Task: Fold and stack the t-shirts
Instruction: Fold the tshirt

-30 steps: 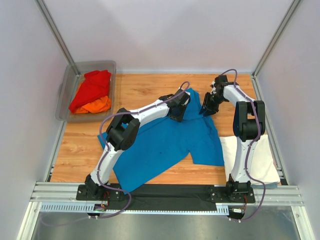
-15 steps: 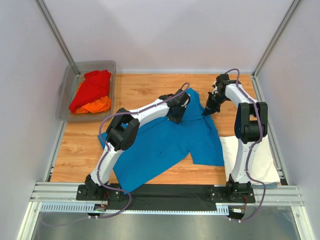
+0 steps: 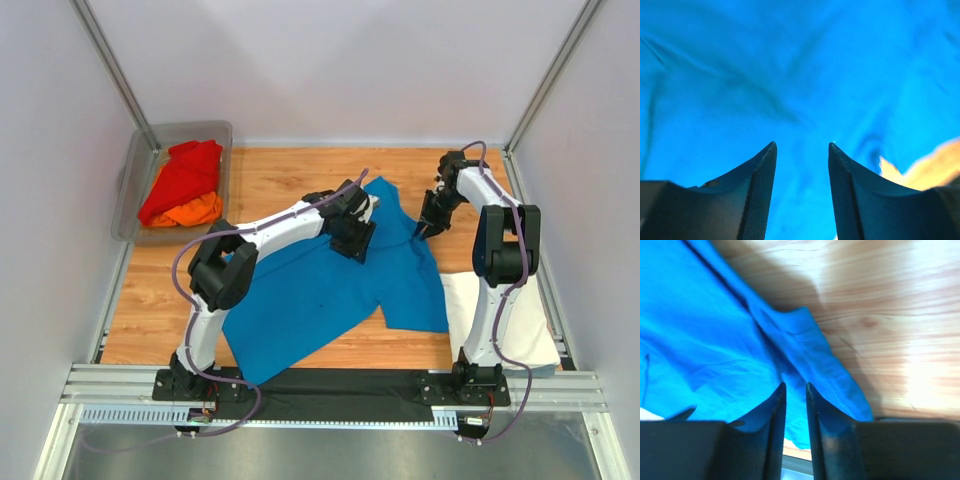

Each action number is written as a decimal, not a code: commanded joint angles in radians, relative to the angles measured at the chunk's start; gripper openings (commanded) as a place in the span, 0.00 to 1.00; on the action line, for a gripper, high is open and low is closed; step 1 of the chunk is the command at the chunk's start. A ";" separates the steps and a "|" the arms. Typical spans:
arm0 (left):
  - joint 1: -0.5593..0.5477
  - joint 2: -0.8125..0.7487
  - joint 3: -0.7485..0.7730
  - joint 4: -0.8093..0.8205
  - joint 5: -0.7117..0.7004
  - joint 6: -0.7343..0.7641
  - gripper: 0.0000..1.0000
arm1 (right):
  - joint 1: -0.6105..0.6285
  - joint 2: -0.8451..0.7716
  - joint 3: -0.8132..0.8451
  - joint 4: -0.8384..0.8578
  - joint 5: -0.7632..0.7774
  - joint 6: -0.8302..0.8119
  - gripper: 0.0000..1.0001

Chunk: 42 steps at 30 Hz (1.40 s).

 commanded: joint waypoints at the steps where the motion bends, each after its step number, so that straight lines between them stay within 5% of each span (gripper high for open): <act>1: 0.014 -0.140 -0.014 0.055 0.092 0.031 0.54 | -0.001 -0.034 0.032 -0.025 0.043 -0.013 0.29; 8: 0.118 -0.036 0.084 0.089 0.158 -0.072 0.35 | 0.042 -0.037 0.075 0.069 -0.044 0.025 0.33; 14: 0.135 0.128 0.225 0.115 0.118 -0.090 0.38 | 0.088 0.056 0.159 0.282 -0.047 0.129 0.34; 23: 0.222 0.189 0.112 0.219 0.116 -0.153 0.40 | 0.186 0.263 0.352 0.429 0.037 0.246 0.35; 34: 0.299 0.297 0.274 0.160 0.257 -0.083 0.49 | 0.213 0.556 0.757 0.377 0.042 0.287 0.37; 38: 0.293 0.191 0.263 0.075 0.273 -0.057 0.55 | 0.191 0.456 0.819 0.241 0.055 0.243 0.48; 42: 0.252 -0.080 0.152 -0.020 0.172 -0.056 0.58 | 0.141 0.250 0.726 0.011 0.137 0.156 0.63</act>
